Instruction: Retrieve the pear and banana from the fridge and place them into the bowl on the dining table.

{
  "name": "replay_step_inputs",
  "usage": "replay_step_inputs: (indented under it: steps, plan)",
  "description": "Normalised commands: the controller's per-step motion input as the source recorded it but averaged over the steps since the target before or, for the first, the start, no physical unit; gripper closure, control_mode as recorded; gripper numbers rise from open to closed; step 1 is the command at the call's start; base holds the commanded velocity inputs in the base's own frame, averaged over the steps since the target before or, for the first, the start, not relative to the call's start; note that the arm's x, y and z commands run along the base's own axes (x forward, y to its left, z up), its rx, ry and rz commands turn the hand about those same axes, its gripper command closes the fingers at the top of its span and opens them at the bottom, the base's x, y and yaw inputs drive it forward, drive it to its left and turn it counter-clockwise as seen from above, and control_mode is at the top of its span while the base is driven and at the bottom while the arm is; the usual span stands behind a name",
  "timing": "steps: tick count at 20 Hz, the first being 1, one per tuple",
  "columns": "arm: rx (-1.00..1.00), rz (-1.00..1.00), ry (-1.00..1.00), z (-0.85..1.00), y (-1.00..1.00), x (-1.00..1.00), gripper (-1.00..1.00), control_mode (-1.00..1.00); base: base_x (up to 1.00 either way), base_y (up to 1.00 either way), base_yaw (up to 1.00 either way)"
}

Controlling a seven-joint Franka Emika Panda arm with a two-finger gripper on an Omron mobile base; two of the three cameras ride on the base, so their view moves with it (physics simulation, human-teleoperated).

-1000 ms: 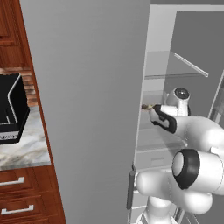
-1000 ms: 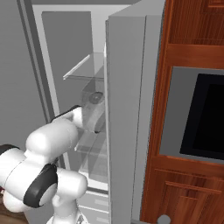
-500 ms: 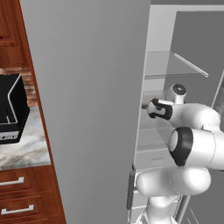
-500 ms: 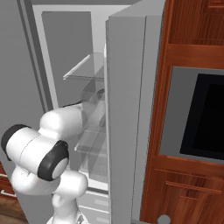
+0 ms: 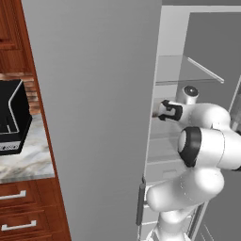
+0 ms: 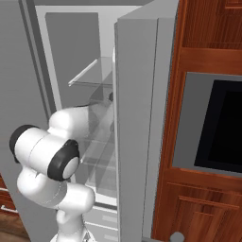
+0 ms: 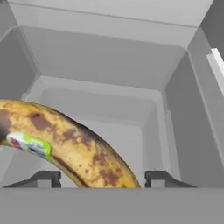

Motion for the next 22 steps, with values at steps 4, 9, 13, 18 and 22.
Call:
replay_step_inputs:
  steps: [4, 9, 13, 18, 22]
  plan:
    - [-0.15, 0.03, 0.03, -1.0, 0.66, -0.01, 1.0, -1.0, 0.0, 0.0, 0.0]
    - [-0.11, 0.04, -0.05, -0.97, 0.64, -0.75, 1.0, -1.0, 0.0, 0.0, 0.0]
    - [-0.02, 0.01, -0.33, -0.27, 0.03, -1.0, 1.0, -1.0, 0.0, 0.0, 0.0]
    - [0.0, 0.0, -0.21, 0.23, -0.01, -1.0, 1.0, -1.0, 0.0, 0.0, 0.0]
    - [0.0, 0.0, -0.19, 0.77, -0.03, -1.0, 1.0, -1.0, 0.0, 0.0, 0.0]
